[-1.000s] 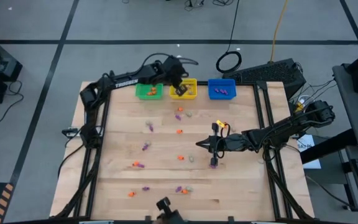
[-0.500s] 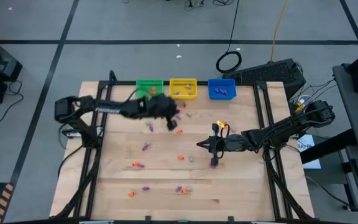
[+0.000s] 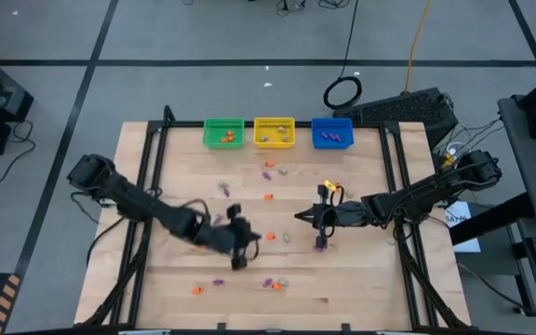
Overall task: Sort Halloween decoration
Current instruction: Put the orange skeleton toy into the green bin
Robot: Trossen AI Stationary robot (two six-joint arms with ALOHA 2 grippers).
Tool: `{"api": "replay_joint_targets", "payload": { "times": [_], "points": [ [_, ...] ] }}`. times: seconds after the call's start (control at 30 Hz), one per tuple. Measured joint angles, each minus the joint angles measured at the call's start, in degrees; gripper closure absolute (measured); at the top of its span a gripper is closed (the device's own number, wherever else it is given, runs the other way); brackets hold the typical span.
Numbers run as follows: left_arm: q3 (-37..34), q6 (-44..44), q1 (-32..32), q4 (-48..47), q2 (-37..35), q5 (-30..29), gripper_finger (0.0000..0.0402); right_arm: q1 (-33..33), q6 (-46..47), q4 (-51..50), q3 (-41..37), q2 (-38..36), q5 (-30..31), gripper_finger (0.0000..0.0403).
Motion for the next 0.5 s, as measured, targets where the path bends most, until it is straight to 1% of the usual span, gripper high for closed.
{"api": "replay_joint_targets", "payload": {
  "times": [0.1,0.23,0.33,0.43,0.5],
  "points": [
    [0.1,-2.4,-4.4,1.9,2.5,-0.4,0.04,0.0,0.0,0.0,0.0,0.0,0.0,0.0403],
    [1.0,-4.8,-7.5,9.0,8.4,-0.1,0.04,0.0,0.0,0.1,0.0,0.0,0.1,0.0403],
    [5.2,-5.2,-8.0,11.8,13.7,1.9,0.04,0.0,0.6,0.0,0.0,0.0,0.1,0.0403],
    [10.6,-3.6,-8.5,11.0,19.2,4.3,0.0397,0.0,1.4,-0.4,0.0,0.0,0.1,0.0403],
    [13.7,-2.3,-8.7,10.9,22.3,6.7,0.0386,0.0,1.5,-0.6,0.0,0.0,0.0,0.0403]
  ]
}}
